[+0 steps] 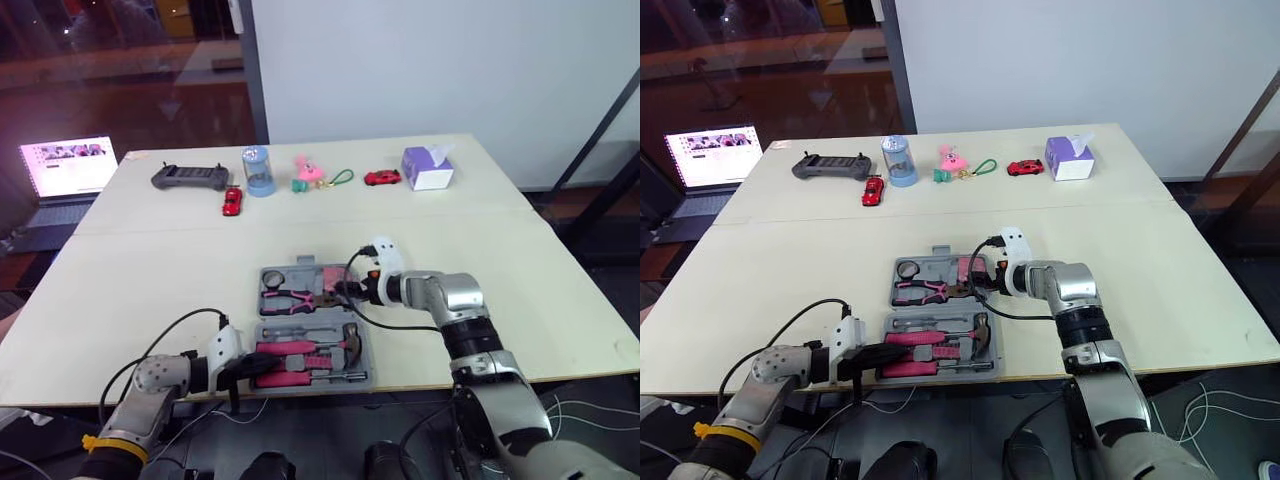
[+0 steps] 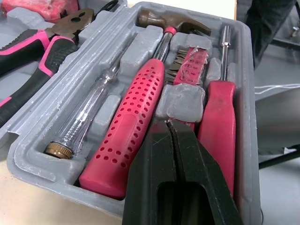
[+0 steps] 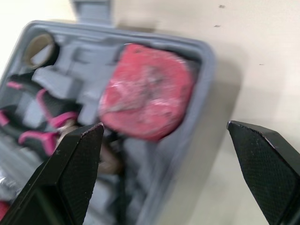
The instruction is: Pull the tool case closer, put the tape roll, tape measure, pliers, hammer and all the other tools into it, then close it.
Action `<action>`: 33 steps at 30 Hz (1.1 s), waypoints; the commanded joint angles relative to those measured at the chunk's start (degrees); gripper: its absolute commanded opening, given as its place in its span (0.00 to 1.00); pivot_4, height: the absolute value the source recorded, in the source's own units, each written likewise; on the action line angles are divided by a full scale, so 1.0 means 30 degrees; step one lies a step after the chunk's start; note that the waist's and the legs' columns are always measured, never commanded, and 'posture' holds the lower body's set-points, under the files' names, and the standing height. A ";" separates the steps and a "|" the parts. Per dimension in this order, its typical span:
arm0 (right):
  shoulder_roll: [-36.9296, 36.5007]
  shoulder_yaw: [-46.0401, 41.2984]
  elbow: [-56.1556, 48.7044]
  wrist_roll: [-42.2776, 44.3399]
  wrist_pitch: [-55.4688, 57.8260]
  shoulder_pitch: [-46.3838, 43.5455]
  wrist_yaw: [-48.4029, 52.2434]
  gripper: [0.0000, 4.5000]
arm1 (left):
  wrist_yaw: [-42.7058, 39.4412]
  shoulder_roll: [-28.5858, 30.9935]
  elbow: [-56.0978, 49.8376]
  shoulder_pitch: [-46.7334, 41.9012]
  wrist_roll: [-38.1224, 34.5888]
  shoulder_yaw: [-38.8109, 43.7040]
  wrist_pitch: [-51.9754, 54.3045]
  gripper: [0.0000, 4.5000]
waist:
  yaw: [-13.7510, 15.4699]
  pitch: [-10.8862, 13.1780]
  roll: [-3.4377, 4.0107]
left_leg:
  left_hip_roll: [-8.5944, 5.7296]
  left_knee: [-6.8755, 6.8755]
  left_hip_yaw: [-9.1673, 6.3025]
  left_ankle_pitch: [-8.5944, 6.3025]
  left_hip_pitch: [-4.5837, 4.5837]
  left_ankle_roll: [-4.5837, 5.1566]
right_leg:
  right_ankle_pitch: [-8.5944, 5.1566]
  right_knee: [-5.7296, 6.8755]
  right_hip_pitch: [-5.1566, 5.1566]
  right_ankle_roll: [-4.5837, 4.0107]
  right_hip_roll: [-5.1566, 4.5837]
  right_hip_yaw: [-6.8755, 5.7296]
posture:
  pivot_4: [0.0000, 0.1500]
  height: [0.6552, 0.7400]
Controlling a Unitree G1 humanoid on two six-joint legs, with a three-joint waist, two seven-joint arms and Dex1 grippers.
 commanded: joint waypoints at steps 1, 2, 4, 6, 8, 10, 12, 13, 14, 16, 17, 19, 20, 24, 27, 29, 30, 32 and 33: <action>0.0509 -0.0801 0.4122 0.0481 -0.1849 -0.1736 0.0593 0.99 | -0.0014 0.0695 0.0909 0.0037 0.0948 -0.0316 0.0330 0.00 | -0.0215 -0.0001 0.0001 | 0.0000 -0.0002 -0.0002 0.0002 0.0000 -0.0003 | 0.0000 0.0003 0.0000 0.0000 0.0000 0.0000 | 1.00 1.00; 0.0615 -0.1012 0.4996 0.0647 -0.1996 -0.2072 0.0753 0.99 | -0.0049 0.0790 0.0868 -0.0058 0.1006 -0.0367 0.0329 0.00 | -0.0289 -0.0001 0.0001 | 0.0004 -0.0003 -0.0007 0.0004 0.0012 -0.0007 | 0.0000 0.0004 0.0015 0.0000 0.0004 -0.0001 | 1.00 1.00; 0.0792 -0.1758 0.6713 0.1068 -0.2278 -0.2767 0.0915 0.99 | -0.0062 0.0876 0.0871 -0.0191 0.1021 -0.0440 0.0350 0.00 | -0.0349 -0.0002 0.0002 | 0.0006 -0.0004 -0.0013 0.0003 0.0030 -0.0004 | 0.0000 0.0002 0.0033 -0.0001 0.0008 -0.0002 | 1.00 1.00; 0.0839 -0.2429 0.8227 0.1422 -0.2635 -0.3382 0.1098 0.99 | -0.0035 0.0885 0.0866 -0.0298 0.0981 -0.0489 0.0426 0.00 | -0.0390 -0.0003 0.0003 | 0.0007 -0.0005 -0.0015 0.0000 0.0047 -0.0001 | 0.0000 0.0001 0.0048 -0.0001 0.0008 -0.0002 | 1.00 1.00; 0.0876 -0.2878 0.9475 0.1655 -0.2974 -0.3859 0.1358 0.99 | 0.0008 0.0875 0.0954 -0.0378 0.1049 -0.0566 0.0356 0.00 | -0.0404 -0.0004 0.0005 | 0.0009 -0.0008 -0.0017 -0.0001 0.0051 0.0001 | -0.0001 0.0001 0.0050 -0.0001 0.0011 -0.0002 | 1.00 1.00; 0.0954 -0.3196 1.0415 0.1728 -0.3379 -0.4193 0.1500 0.99 | 0.0026 0.0863 0.1026 -0.0422 0.1087 -0.0603 0.0299 0.00 | -0.0404 -0.0004 0.0005 | 0.0009 -0.0011 -0.0019 -0.0001 0.0052 0.0002 | -0.0001 0.0001 0.0053 -0.0001 0.0011 -0.0002 | 1.00 1.00; 0.1169 -0.3802 1.1090 0.2288 -0.3536 -0.4610 0.2117 0.99 | 0.0074 0.0867 0.1038 -0.0443 0.1121 -0.0620 0.0271 0.00 | -0.0407 -0.0004 0.0005 | 0.0009 -0.0009 -0.0019 -0.0002 0.0052 0.0003 | -0.0001 0.0000 0.0055 -0.0001 0.0010 -0.0001 | 1.00 1.00; 0.1220 -0.4048 1.1312 0.2494 -0.3640 -0.4758 0.2293 0.99 | 0.0098 0.0871 0.1046 -0.0443 0.1135 -0.0625 0.0250 0.00 | -0.0418 -0.0006 0.0009 | 0.0009 -0.0009 -0.0018 -0.0002 0.0054 0.0003 | -0.0001 0.0001 0.0055 -0.0001 0.0010 -0.0001 | 1.00 1.00; 0.1212 -0.4292 1.1462 0.2702 -0.3677 -0.4876 0.2467 0.99 | 0.0107 0.0879 0.1024 -0.0426 0.1138 -0.0633 0.0251 0.00 | -0.0421 -0.0007 0.0010 | 0.0010 -0.0009 -0.0020 -0.0002 0.0055 0.0004 | -0.0001 0.0000 0.0056 -0.0001 0.0010 -0.0001 | 1.00 1.00; 0.1073 -0.4492 1.1436 0.2991 -0.3513 -0.4944 0.3077 0.99 | 0.0153 0.0886 0.0988 -0.0397 0.1147 -0.0623 0.0245 0.00 | -0.0439 -0.0006 0.0011 | 0.0009 -0.0009 -0.0019 -0.0002 0.0054 0.0003 | -0.0001 0.0000 0.0056 -0.0001 0.0010 -0.0001 | 1.00 1.00; 0.0997 -0.4510 1.1469 0.3019 -0.3487 -0.4981 0.3388 0.99 | 0.0167 0.0889 0.0972 -0.0383 0.1145 -0.0618 0.0250 0.00 | -0.0462 -0.0005 0.0014 | 0.0010 -0.0011 -0.0020 -0.0002 0.0053 0.0003 | -0.0001 0.0001 0.0053 -0.0001 0.0010 -0.0001 | 1.00 1.00; 0.0862 -0.4514 1.1374 0.3104 -0.3448 -0.5070 0.4125 0.99 | 0.0165 0.0915 0.0964 -0.0357 0.1155 -0.0624 0.0233 0.00 | -0.0531 -0.0004 0.0015 | 0.0008 -0.0010 -0.0020 0.0000 0.0036 0.0000 | -0.0001 -0.0004 0.0046 -0.0001 0.0007 -0.0001 | 1.00 1.00; 0.0811 -0.4607 1.1239 0.3229 -0.3487 -0.5128 0.4430 0.99 | 0.0171 0.0929 0.0975 -0.0356 0.1165 -0.0629 0.0227 0.00 | -0.0582 -0.0002 0.0019 | 0.0007 -0.0011 -0.0020 0.0000 0.0031 -0.0001 | -0.0001 -0.0004 0.0039 -0.0001 0.0006 -0.0001 | 1.00 1.00; 0.0522 -0.4248 1.0262 0.3114 -0.3456 -0.5204 0.5414 0.99 | 0.0165 0.0988 0.0935 -0.0367 0.1132 -0.0640 0.0272 0.00 | -0.0766 0.0001 0.0022 | 0.0008 -0.0019 -0.0021 0.0002 0.0021 -0.0003 | -0.0002 -0.0002 0.0026 0.0000 0.0006 -0.0001 | 1.00 1.00; 0.0287 -0.3537 0.8634 0.3055 -0.2693 -0.4869 0.6089 0.99 | 0.0217 0.1034 0.0874 -0.0381 0.1124 -0.0613 0.0296 0.00 | -0.0781 0.0002 0.0025 | 0.0008 -0.0018 -0.0021 0.0002 0.0009 -0.0004 | -0.0002 -0.0001 0.0013 0.0001 0.0006 -0.0001 | 1.00 1.00; 0.0141 -0.2996 0.6914 0.3152 -0.1790 -0.4360 0.6208 0.99 | 0.0303 0.1055 0.0721 -0.0385 0.1028 -0.0520 0.0429 0.00 | -0.0773 0.0002 0.0025 | 0.0008 -0.0018 -0.0023 0.0002 0.0000 -0.0004 | -0.0002 0.0001 -0.0001 0.0001 0.0004 0.0000 | 1.00 1.00; 0.0078 -0.2759 0.5922 0.3230 -0.1363 -0.4027 0.6204 0.99 | 0.0379 0.1058 0.0603 -0.0374 0.0955 -0.0450 0.0538 0.00 | -0.0763 0.0002 0.0025 | 0.0008 -0.0017 -0.0025 0.0002 -0.0002 -0.0005 | -0.0002 0.0001 -0.0002 0.0000 0.0005 0.0000 | 1.00 1.00; -0.0036 -0.2449 0.3767 0.3526 -0.0411 -0.3245 0.6041 0.99 | 0.0511 0.1099 0.0287 -0.0309 0.0816 -0.0326 0.0799 0.00 | -0.0745 0.0002 0.0024 | 0.0008 -0.0016 -0.0027 0.0004 -0.0009 -0.0008 | -0.0002 0.0001 -0.0005 0.0001 0.0003 0.0000 | 1.00 1.00; -0.0104 -0.2356 0.2514 0.3757 0.0125 -0.2794 0.5934 0.99 | 0.0563 0.1126 -0.0011 -0.0247 0.0652 -0.0223 0.1057 0.00 | -0.0746 0.0002 0.0024 | 0.0007 -0.0016 -0.0028 0.0004 -0.0016 -0.0009 | -0.0002 0.0000 -0.0010 0.0001 0.0002 0.0000 | 1.00 1.00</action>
